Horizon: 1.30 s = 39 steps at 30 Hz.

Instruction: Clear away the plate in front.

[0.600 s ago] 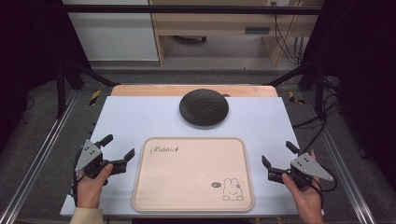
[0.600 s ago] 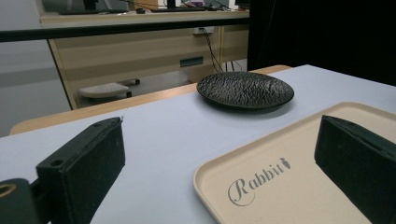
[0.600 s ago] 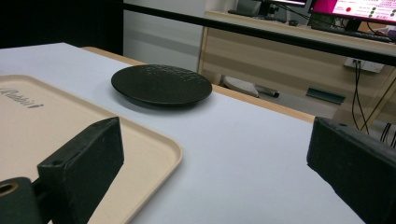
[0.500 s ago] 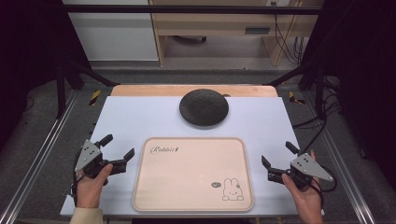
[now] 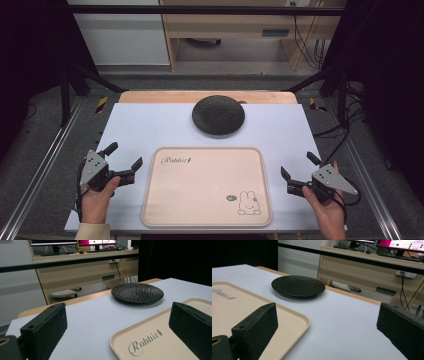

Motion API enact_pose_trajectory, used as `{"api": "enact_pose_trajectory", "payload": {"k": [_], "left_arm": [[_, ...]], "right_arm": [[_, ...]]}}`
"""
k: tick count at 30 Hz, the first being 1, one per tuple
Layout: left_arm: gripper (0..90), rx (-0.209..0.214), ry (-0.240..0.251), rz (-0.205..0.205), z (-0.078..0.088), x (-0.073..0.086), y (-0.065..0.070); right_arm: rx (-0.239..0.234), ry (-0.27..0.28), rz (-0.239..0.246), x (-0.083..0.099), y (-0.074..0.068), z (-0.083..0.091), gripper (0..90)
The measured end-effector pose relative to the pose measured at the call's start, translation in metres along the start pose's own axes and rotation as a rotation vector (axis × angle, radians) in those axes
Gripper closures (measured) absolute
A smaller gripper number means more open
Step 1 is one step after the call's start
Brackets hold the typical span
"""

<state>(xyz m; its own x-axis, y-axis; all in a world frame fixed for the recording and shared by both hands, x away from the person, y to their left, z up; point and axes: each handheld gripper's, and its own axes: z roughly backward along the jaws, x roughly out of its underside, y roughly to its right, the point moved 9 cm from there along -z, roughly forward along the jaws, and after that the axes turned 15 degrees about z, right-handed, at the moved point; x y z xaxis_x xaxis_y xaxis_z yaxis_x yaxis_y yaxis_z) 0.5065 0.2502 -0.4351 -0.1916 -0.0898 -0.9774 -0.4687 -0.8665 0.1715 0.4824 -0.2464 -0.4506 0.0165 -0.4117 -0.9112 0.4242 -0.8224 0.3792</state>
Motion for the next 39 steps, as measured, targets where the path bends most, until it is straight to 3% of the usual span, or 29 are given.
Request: {"api": "enact_pose_trajectory", "payload": {"k": [2,4,6,13,14,15,19,20,22,25,29,33,34,35,37,39], "left_arm": [[0.9,-0.003,-0.005,-0.033,-0.002,0.0,0.003],[0.9,-0.009,-0.034,-0.092,-0.005,0.002,0.008],[1.0,0.009,-0.06,-0.118,-0.012,0.003,0.015],[1.8,0.067,-0.163,-0.277,-0.044,-0.003,0.042],[1.9,0.067,-0.163,-0.277,-0.044,-0.003,0.042],[1.9,0.098,-0.178,-0.288,-0.056,-0.009,0.049],[2.2,0.121,-0.193,-0.316,-0.074,-0.019,0.056],[2.4,0.124,-0.202,-0.36,-0.086,-0.027,0.059],[2.5,0.128,-0.207,-0.379,-0.091,-0.03,0.061],[2.6,0.137,-0.231,-0.456,-0.112,-0.041,0.068],[2.7,0.151,-0.245,-0.5,-0.131,-0.046,0.077],[6.3,0.125,-0.24,-0.593,-0.146,-0.052,0.083],[6.4,0.125,-0.24,-0.593,-0.146,-0.052,0.083],[6.7,0.088,-0.255,-0.653,-0.156,-0.055,0.085],[7.1,0.078,-0.258,-0.665,-0.161,-0.056,0.085],[7.5,0.041,-0.26,-0.725,-0.173,-0.062,0.083]], "right_arm": [[0.005,0.006,-0.009,-0.001,0.001,0.001,3.6],[0.013,0.008,-0.019,-0.002,0.002,0.002,3.5],[0.018,0.013,-0.027,-0.002,0.003,0.003,3.4],[0.02,0.012,-0.032,-0.001,0.003,0.002,3.2],[0.019,0.01,-0.032,-0.001,0.004,0.002,3.2],[0.018,0.008,-0.032,0.0,0.004,0.001,3.2],[0.01,0.006,-0.034,0.001,0.002,0.0,3.2],[0.008,0.005,-0.032,0.001,0.002,0.0,3.2],[0.007,0.008,-0.035,0.001,0.002,0.0,3.2],[0.005,0.01,-0.037,0.001,0.001,-0.001,3.2],[0.001,0.005,-0.028,0.001,0.0,-0.002,3.2],[0.0,0.0,-0.017,0.0,-0.002,-0.001,3.2],[0.0,0.0,-0.017,0.0,-0.002,-0.001,3.2],[0.006,0.004,-0.021,-0.001,-0.002,0.0,3.2],[0.009,0.002,-0.021,-0.001,-0.001,0.0,3.2],[0.014,0.001,-0.022,0.0,0.0,0.001,3.2]]}}
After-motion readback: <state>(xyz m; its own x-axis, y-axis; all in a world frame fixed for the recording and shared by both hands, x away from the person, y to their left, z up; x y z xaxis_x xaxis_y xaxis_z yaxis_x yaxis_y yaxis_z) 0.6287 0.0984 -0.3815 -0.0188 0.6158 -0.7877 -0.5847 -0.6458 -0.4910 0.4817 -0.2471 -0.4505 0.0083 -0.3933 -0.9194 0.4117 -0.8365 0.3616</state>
